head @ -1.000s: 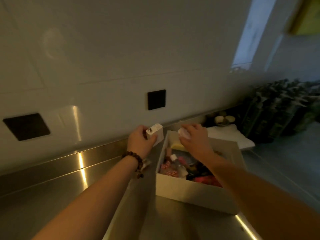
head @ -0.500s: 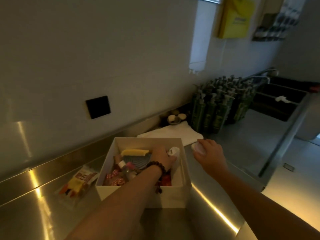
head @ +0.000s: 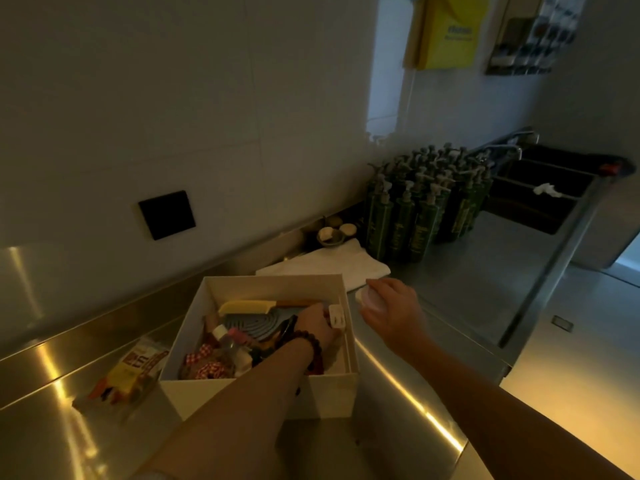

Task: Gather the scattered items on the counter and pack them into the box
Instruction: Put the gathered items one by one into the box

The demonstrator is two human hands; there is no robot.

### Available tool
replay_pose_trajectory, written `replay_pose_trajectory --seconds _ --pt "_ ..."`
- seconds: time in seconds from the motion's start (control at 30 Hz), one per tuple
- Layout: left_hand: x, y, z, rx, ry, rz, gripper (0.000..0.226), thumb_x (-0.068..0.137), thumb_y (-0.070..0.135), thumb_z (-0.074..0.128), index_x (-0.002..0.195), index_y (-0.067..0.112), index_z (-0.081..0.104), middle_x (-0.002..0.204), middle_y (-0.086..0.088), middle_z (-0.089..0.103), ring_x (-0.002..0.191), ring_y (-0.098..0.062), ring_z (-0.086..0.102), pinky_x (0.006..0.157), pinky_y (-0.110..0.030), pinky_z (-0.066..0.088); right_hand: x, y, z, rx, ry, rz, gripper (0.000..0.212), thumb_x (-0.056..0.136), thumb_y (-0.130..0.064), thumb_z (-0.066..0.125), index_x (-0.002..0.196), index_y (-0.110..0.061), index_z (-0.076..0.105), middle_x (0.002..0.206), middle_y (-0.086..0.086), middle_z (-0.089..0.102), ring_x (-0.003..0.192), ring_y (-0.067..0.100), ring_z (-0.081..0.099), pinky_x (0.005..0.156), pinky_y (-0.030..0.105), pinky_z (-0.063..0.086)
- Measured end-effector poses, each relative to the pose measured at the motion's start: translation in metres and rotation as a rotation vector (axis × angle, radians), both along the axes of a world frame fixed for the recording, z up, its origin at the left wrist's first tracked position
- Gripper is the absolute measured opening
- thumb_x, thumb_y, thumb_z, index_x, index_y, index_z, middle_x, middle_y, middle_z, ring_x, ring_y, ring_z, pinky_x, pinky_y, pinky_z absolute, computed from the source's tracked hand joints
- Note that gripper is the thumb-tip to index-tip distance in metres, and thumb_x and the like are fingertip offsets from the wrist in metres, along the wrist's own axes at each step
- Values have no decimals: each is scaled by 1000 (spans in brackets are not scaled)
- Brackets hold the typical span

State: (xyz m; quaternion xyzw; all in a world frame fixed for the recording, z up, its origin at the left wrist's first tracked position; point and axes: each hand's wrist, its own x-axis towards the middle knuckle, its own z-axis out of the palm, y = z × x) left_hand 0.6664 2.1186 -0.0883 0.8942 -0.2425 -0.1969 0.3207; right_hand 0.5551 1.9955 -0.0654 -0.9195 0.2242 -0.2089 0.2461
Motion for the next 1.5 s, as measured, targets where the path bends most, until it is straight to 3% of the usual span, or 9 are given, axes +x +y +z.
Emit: replay_pose_trajectory --seconds 0.17,0.27,0.53,0.73,0.83,0.93,1.03,1.33,1.5 --pt "7 2 5 44 -71 -118 12 87 28 59 83 17 58 99 -8 65 87 -20 58 71 -27 43 4 13 5 -5 5 105 61 84 -45 63 138 -29 40 138 -6 38 122 13 28 92 26 28" --pt "12 16 8 8 -61 -192 28 82 27 66 105 12 60 109 -7 62 100 -23 57 81 -29 45 6 22 10 3 36 164 60 85 -43 62 138 -28 41 138 -5 39 124 16 30 94 27 27" --pt "49 113 19 97 -257 -44 62 81 33 68 136 19 41 137 -6 48 123 -26 47 99 -35 37 32 74 17 39 483 508 52 85 -35 64 134 -29 47 136 2 45 124 21 43 96 30 34" --pt "72 182 21 242 -456 14 69 81 50 61 137 17 36 138 -8 42 124 -27 40 103 -45 37 43 93 9 50 553 450 44 83 -21 65 126 -21 55 135 5 49 117 24 51 94 36 43" --pt "73 203 14 284 -377 -18 79 79 51 63 141 15 29 146 -10 30 133 -26 30 109 -39 29 44 94 5 -51 572 419 56 78 -23 73 130 -25 52 141 1 43 126 24 43 100 35 38" --pt "68 214 3 188 -265 -27 90 80 54 62 148 19 14 158 -4 3 142 -21 18 111 -30 22 43 96 4 61 510 404 53 75 -28 75 124 -30 54 125 -9 47 118 14 47 86 20 40" --pt "59 218 -4 52 -228 7 84 83 55 56 148 26 12 158 4 -7 141 -19 21 107 -29 27 49 106 3 77 434 412 51 77 -35 73 124 -28 56 128 -7 49 112 13 51 93 28 44" --pt "33 257 -15 -349 -204 201 72 85 62 32 146 24 25 150 1 32 127 1 26 106 -20 19 100 209 0 114 116 607 51 90 -42 57 136 -26 44 140 2 39 128 15 39 102 20 29" --pt "52 318 -42 -257 -254 427 65 89 47 52 141 12 36 141 -9 45 129 -22 42 108 -38 33 133 256 -16 -26 269 594 73 87 -67 39 148 -31 20 159 -4 8 146 16 2 116 46 11"
